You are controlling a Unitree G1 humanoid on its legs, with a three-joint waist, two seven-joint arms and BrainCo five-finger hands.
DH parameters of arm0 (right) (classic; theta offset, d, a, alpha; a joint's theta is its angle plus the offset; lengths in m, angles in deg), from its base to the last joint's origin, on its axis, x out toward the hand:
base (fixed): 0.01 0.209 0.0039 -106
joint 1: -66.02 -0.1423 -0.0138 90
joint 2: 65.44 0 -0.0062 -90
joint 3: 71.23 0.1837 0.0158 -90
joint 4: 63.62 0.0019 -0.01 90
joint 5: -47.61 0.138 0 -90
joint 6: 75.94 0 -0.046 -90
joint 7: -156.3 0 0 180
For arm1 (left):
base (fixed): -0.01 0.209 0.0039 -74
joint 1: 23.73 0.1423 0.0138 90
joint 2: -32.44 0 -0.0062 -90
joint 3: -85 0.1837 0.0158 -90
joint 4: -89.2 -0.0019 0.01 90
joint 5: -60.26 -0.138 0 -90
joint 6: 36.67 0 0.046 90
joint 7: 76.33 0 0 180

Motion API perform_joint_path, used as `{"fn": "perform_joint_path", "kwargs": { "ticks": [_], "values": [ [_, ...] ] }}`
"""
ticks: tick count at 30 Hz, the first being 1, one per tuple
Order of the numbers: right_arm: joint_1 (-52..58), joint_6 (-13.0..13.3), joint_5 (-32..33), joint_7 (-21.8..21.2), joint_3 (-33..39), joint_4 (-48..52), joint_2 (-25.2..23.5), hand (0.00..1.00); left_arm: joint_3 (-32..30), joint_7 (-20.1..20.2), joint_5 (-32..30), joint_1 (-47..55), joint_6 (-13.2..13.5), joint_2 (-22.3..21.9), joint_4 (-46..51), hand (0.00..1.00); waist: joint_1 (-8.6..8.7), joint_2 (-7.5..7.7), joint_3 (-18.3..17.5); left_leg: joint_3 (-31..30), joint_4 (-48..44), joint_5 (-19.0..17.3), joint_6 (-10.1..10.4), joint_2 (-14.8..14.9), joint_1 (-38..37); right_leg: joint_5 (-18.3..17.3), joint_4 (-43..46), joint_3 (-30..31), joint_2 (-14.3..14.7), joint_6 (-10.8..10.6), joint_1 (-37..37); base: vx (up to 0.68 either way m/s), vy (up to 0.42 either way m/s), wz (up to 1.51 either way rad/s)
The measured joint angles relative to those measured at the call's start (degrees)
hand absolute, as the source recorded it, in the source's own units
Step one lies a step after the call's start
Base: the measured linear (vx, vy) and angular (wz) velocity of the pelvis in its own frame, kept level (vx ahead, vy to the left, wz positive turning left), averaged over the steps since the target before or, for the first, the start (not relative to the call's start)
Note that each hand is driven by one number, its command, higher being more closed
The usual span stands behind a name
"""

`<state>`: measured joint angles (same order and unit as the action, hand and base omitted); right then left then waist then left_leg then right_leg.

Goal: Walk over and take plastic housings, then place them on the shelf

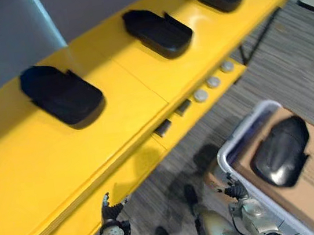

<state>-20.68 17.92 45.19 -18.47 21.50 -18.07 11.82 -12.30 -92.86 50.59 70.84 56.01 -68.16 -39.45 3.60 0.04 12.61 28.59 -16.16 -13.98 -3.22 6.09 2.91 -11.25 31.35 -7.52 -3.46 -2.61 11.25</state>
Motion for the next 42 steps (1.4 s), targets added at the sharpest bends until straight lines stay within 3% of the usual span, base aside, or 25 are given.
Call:
{"fn": "perform_joint_path", "kwargs": {
  "ticks": [3,5,6,9,16,17,19,20,21,23,24,28,30,32,34,37,38,39,40,42],
  "values": [
    [0.6,0.0,-0.6,-0.2,-1.6,-2.4,0.0,0.00,-0.1,0.1,0.0,0.1,-0.1,-0.2,-0.2,0.00,-1.44,2.13,-1.4,1.9,-2.3,0.4,0.4,-0.2,1.3,-3.5,-4.1,-0.2,-2.6,-1.8,-6.7,-0.11,-0.110,-0.43],
    [-0.8,0.1,-0.7,-0.2,-2.1,-3.6,0.3,0.00,-0.6,0.0,0.0,0.1,-0.4,-0.4,-0.7,0.00,-2.91,3.04,-2.3,1.5,-2.3,1.6,2.1,0.0,3.0,-3.3,-14.7,0.0,-1.4,-1.0,-8.8,-0.12,-0.172,-0.95],
    [-2.1,0.1,-0.7,-0.2,-2.1,-4.2,1.2,0.00,-0.7,0.0,0.1,-0.5,-0.5,-1.2,-2.2,0.00,-2.89,2.11,-2.4,1.3,-2.0,2.0,2.6,0.7,3.5,-1.3,-19.5,0.9,0.0,0.6,-10.3,-0.13,-0.151,-0.82],
    [-0.9,0.0,-0.7,0.1,-0.6,-4.3,2.1,0.00,1.3,0.1,0.1,-0.7,-0.6,-3.2,-3.7,0.00,-2.35,2.11,-3.0,1.2,0.3,4.3,4.0,1.4,0.1,0.9,-21.7,4.1,1.6,1.8,-11.9,-0.13,-0.133,-0.57],
    [0.1,0.0,-0.4,0.6,2.1,-4.3,2.8,0.00,1.6,0.1,0.1,0.8,-0.9,-4.0,-6.5,0.00,-1.15,0.53,-4.9,6.5,4.4,5.3,5.0,2.1,-3.7,4.5,-22.8,12.3,4.0,1.6,-9.4,-0.07,-0.029,-0.75],
    [0.0,-0.1,-0.4,0.7,2.5,-4.4,2.8,0.00,1.5,0.1,0.0,1.1,-1.0,-4.0,-6.5,0.00,-1.20,0.41,-5.0,7.4,4.5,5.3,5.0,2.8,-3.8,4.0,-22.5,11.4,3.5,1.5,-8.6,-0.14,0.034,-0.84],
    [-0.5,-0.3,-0.4,0.9,4.2,-4.3,2.3,0.00,1.4,0.1,0.1,2.4,-1.3,-4.1,-6.5,0.00,-1.61,0.23,-5.1,14.3,5.5,5.2,4.8,3.0,-5.9,1.0,-16.4,-11.0,-5.1,3.2,-6.0,-0.13,0.065,-1.10],
    [-0.6,-0.3,-0.4,0.9,4.2,-4.3,2.2,0.00,1.4,0.1,0.1,2.7,-1.4,-4.1,-6.5,0.00,-1.56,0.24,-5.1,14.8,5.5,5.2,4.8,3.1,-6.0,1.0,-16.1,-12.8,-5.9,3.3,-6.0,-0.06,0.018,-1.35],
    [-1.2,-0.2,-0.1,0.9,4.2,-4.2,1.6,0.00,1.4,0.2,0.1,3.5,-1.8,-3.1,-6.7,0.00,-1.33,0.27,-5.5,17.8,5.1,5.0,5.1,3.7,-6.9,2.5,-15.0,-23.2,-9.7,3.3,-6.4,-0.04,-0.033,-0.99],
    [-1.8,-0.2,0.1,1.1,4.3,-4.6,1.7,0.00,1.5,0.2,0.1,2.5,-2.1,-2.1,-7.0,0.00,-1.19,-0.25,-5.2,19.9,3.9,5.1,5.8,5.4,-6.7,3.7,-14.6,-29.5,-10.8,2.9,-6.4,-0.02,-0.146,-0.97],
    [-1.6,-0.2,0.1,1.3,4.4,-4.7,1.8,0.00,1.5,0.2,0.1,1.7,-2.1,-1.8,-7.4,0.00,-0.85,-0.31,-5.2,20.0,3.7,5.5,6.3,5.5,-6.8,4.4,-14.7,-29.8,-10.3,1.8,-6.2,-0.01,-0.164,-0.59],
    [-0.7,-0.2,0.8,1.3,4.5,-4.7,2.2,0.00,1.2,0.3,0.0,0.1,-2.1,-2.0,-9.0,0.00,0.33,-1.84,-5.0,16.4,-0.4,5.0,7.5,10.5,-6.8,5.3,-19.8,-28.3,-4.8,2.6,-9.0,0.00,-0.194,-0.42],
    [1.1,-0.1,2.3,1.3,4.5,-4.7,2.5,0.00,1.6,0.4,-0.1,-0.3,-2.1,-2.2,-9.3,0.00,0.94,-1.75,-4.4,12.9,-9.9,4.8,7.6,15.2,-4.6,3.3,-20.9,-27.5,-2.8,2.8,-10.5,-0.07,-0.175,-0.17],
    [2.2,-0.1,3.1,1.5,4.8,-4.7,3.1,0.00,2.0,0.9,0.0,0.0,-2.1,-2.8,-9.3,0.00,0.96,-2.04,-3.7,6.0,-17.3,4.9,6.9,17.0,-1.5,2.6,-21.0,-26.5,-2.1,3.4,-12.7,0.00,-0.131,-0.19],
    [2.2,-0.1,4.4,2.4,6.9,-4.7,3.4,0.00,2.7,1.4,0.0,0.1,-2.1,-3.8,-9.2,0.00,0.52,-1.73,-3.2,-2.8,-17.5,2.8,8.4,12.6,1.4,2.7,-20.9,-24.9,-3.3,3.9,-13.3,0.05,-0.037,-0.33],
    [1.6,0.1,5.3,2.4,8.6,-4.7,3.5,0.00,2.7,1.4,0.2,0.9,-2.1,-4.1,-9.0,0.00,0.08,-1.80,-2.9,-8.7,-9.1,2.6,8.4,5.8,2.5,2.3,-19.3,-22.4,-5.3,2.7,-13.9,0.09,0.080,-0.44],
    [1.6,0.1,5.3,2.4,8.8,-4.7,3.5,0.00,2.7,1.4,0.4,1.0,-2.1,-4.1,-9.0,0.00,0.04,-1.92,-2.9,-10.1,-6.8,3.0,8.6,4.9,2.5,2.2,-18.7,-22.0,-5.5,2.1,-14.0,0.12,0.129,-0.34],
    [1.6,0.2,5.3,2.4,9.4,-4.7,3.7,0.00,2.8,1.3,0.6,1.1,-2.1,-4.3,-9.0,0.00,0.08,-2.75,-2.9,-12.0,-2.3,5.9,8.9,3.9,2.2,1.4,-17.5,-21.2,-5.1,1.1,-14.0,0.17,0.201,-0.31],
    [1.6,0.1,5.4,2.5,10.2,-5.0,3.0,0.00,2.8,1.4,0.7,1.0,-2.1,-4.1,-9.1,0.00,0.05,-3.26,-2.8,-11.7,-1.6,6.7,6.3,3.8,1.5,0.9,-16.6,-20.3,-5.3,0.1,-14.2,0.15,0.174,-0.21],
    [1.9,0.2,6.5,2.4,11.0,-4.7,1.8,0.00,2.9,1.4,1.3,0.8,-2.0,-3.9,-9.0,0.00,0.24,-1.40,-2.9,-11.3,0.3,6.7,6.3,1.9,0.2,1.0,-17.2,-20.0,-6.8,-1.0,-14.6,0.16,0.166,-0.03]
  ]
}}
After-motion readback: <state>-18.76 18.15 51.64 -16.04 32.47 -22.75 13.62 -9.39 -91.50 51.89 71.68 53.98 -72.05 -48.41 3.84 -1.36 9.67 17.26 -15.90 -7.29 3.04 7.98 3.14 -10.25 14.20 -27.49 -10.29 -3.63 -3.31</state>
